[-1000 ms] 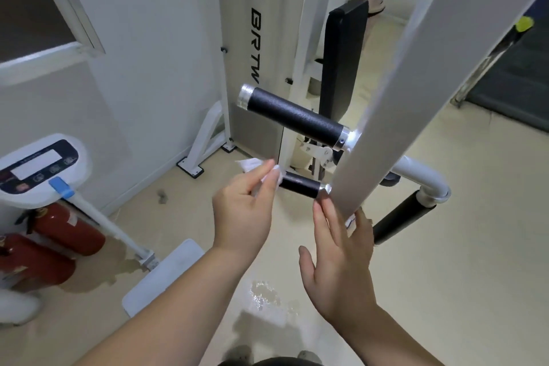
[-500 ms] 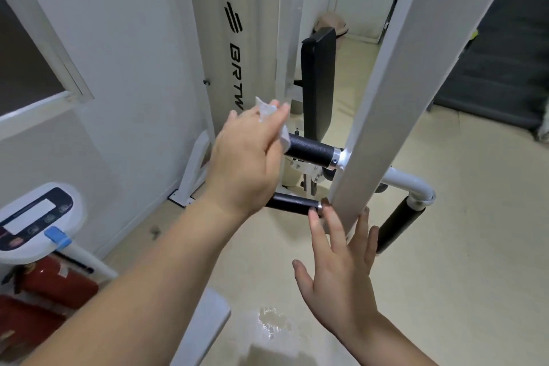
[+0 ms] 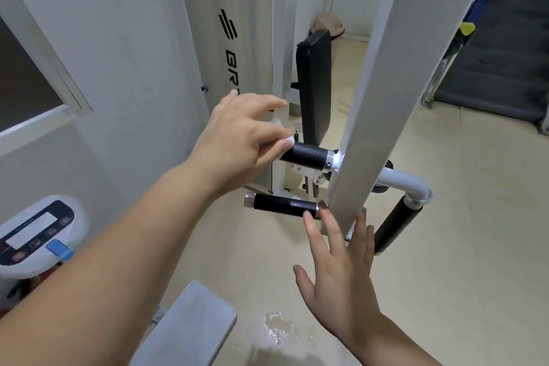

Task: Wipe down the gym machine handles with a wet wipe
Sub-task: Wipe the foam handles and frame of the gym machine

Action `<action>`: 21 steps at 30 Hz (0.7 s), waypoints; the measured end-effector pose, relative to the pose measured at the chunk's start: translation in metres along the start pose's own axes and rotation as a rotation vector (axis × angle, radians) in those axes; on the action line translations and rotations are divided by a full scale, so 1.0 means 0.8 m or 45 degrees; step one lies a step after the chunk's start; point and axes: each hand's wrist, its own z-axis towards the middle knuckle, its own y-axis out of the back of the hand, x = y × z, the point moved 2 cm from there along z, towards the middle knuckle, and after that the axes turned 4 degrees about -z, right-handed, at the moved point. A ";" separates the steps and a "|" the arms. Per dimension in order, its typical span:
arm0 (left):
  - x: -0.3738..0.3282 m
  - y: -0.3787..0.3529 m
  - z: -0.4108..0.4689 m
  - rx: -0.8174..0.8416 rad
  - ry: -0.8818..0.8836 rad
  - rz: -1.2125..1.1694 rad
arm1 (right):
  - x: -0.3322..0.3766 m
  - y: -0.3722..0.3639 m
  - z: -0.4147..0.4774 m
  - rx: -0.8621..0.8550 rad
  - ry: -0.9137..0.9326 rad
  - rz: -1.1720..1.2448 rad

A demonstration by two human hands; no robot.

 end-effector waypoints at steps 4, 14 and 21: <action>-0.008 -0.008 0.014 -0.068 -0.186 0.113 | -0.004 -0.004 0.002 -0.023 0.033 0.007; -0.001 0.010 0.024 0.281 -0.049 -0.169 | -0.038 0.008 0.020 -0.285 0.164 0.283; -0.032 -0.010 0.042 0.408 -0.110 -0.109 | -0.048 0.012 0.031 -0.272 0.256 0.227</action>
